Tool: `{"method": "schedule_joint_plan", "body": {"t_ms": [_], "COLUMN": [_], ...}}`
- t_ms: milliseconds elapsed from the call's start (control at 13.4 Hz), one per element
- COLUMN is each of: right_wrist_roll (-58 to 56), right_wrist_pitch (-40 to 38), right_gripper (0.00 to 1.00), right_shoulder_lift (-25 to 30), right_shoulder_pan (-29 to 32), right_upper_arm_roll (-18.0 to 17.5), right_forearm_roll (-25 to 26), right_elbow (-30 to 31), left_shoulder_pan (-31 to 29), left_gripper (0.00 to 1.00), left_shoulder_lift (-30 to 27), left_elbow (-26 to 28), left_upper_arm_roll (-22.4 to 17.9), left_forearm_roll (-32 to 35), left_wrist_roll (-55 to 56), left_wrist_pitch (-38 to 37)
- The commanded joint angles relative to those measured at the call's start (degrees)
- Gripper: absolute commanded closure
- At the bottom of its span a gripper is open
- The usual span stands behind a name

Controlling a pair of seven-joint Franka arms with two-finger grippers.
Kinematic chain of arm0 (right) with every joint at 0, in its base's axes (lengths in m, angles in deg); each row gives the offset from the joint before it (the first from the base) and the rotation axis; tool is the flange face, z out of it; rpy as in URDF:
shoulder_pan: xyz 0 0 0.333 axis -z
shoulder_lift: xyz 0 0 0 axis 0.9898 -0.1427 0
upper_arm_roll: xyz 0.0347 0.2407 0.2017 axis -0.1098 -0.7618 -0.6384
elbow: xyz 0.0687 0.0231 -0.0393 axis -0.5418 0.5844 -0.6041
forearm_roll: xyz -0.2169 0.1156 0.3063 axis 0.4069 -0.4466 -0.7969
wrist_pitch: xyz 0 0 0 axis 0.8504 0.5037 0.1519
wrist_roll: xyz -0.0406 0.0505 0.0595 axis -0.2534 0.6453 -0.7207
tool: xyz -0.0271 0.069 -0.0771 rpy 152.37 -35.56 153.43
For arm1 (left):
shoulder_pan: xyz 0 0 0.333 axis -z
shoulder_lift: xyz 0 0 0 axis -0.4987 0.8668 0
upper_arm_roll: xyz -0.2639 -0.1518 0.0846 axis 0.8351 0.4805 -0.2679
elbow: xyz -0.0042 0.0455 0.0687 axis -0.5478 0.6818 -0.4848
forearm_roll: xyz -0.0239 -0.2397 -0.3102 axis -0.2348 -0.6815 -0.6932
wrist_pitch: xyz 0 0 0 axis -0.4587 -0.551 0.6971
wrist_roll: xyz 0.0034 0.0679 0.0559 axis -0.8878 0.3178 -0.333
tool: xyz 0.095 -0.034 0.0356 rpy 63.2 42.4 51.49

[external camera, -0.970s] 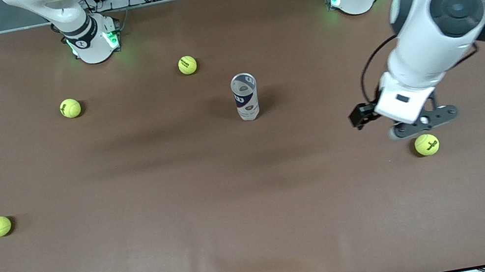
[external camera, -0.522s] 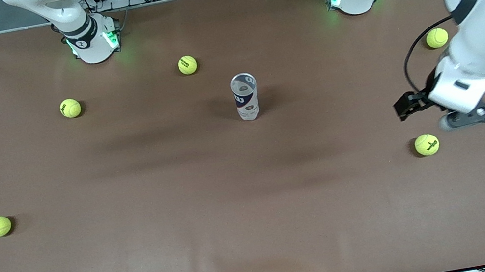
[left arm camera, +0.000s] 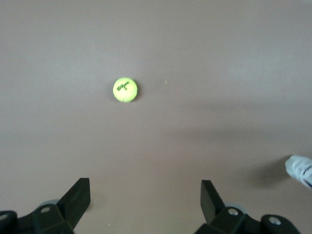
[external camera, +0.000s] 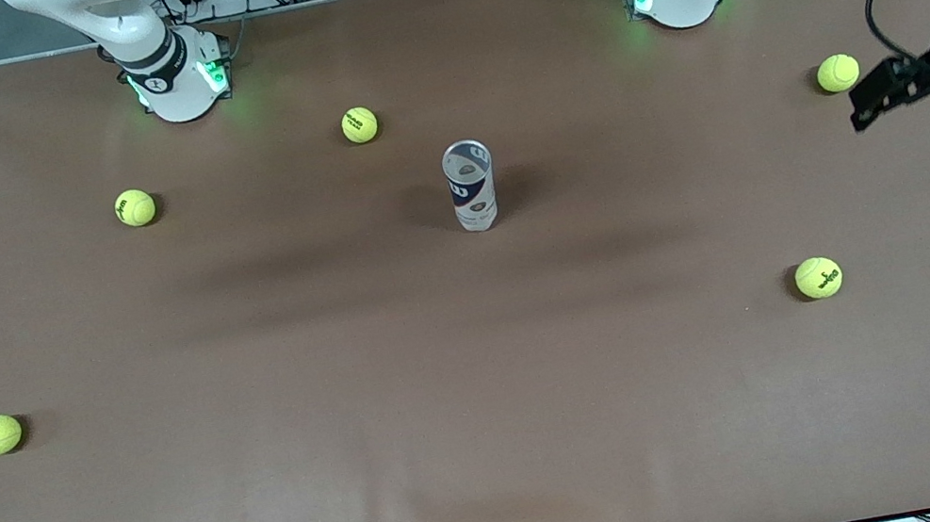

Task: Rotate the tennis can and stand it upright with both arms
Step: 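Open the left gripper and withdraw it from the upright can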

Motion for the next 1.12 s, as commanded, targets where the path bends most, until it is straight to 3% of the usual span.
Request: {"method": "schedule_joint_plan", "body": {"t_ms": [0,373,1045], "right_wrist_roll": [0.88,0.97,0.88], "right_wrist_pitch": [-0.45,-0.45,-0.36], "right_gripper": [0.00,0.00,0.00], "right_shoulder_lift": [-0.11,-0.46,-0.55], "right_shoulder_pan": [0.10,0.36,0.36], "right_upper_arm_roll": [-0.22,-0.22,-0.22], "right_forearm_roll": [0.88,0.44,0.71], "right_elbow": [-1.11,-1.11,-1.73], "left_shoulder_pan": [1.01,1.09,1.45], "left_gripper": [0.00,0.00,0.00], "left_shoulder_lift": [-6.60,-2.92,-1.76], "left_elbow": [6.68,2.47,1.93], "left_upper_arm_roll": [-0.84,-2.25,-2.69], "left_forearm_roll": [-0.80,0.43,2.11], "left_wrist_roll": [-1.02,-2.25,-6.47], "left_wrist_pitch": [0.56,0.74,0.74]}}
